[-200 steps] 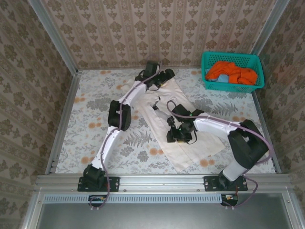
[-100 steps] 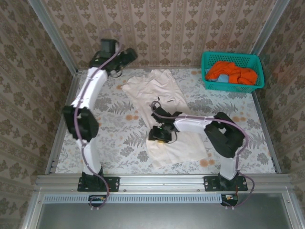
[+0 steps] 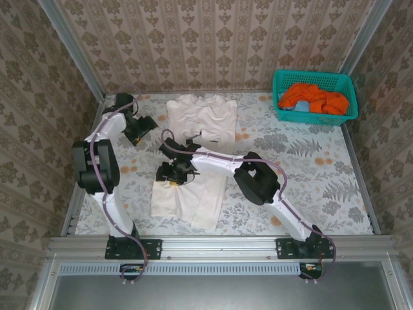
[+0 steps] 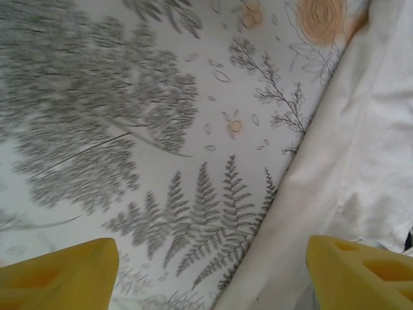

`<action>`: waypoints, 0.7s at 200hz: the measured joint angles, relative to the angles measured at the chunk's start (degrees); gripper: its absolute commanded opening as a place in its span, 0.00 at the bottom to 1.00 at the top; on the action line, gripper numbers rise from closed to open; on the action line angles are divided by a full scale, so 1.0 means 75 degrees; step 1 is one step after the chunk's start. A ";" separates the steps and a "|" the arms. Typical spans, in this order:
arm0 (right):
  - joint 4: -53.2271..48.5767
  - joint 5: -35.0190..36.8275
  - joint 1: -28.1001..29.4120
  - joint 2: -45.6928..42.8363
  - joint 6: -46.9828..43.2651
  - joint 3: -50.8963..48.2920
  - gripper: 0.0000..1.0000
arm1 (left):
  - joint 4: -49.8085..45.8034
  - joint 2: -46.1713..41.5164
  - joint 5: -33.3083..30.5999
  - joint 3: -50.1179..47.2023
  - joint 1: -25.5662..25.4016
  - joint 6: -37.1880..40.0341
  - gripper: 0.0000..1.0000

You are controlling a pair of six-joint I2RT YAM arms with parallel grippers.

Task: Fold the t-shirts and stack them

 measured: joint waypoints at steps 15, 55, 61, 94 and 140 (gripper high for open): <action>-0.0213 0.0015 0.0012 -0.0009 -0.0119 0.0012 0.56 | 0.0012 0.0548 0.0306 0.0393 -0.0105 0.0216 0.77; -0.0350 0.0291 -0.0079 -0.0787 -0.0764 -0.0813 0.59 | -0.0082 0.1518 0.0673 0.1355 -0.0653 0.0627 0.74; -0.0367 0.0323 -0.0131 -0.1005 -0.0860 -0.0991 0.59 | -0.0105 0.1620 0.0688 0.1539 -0.0758 0.0664 0.72; -0.0154 0.0455 -0.0895 -0.2530 -0.1102 -0.1958 0.58 | -0.0399 0.2282 0.0603 0.2821 -0.1227 0.0813 0.66; -0.0169 0.1236 -0.3179 -0.3179 -0.1346 -0.2264 0.46 | -0.1008 0.3532 0.0184 0.4456 -0.1545 0.0956 0.55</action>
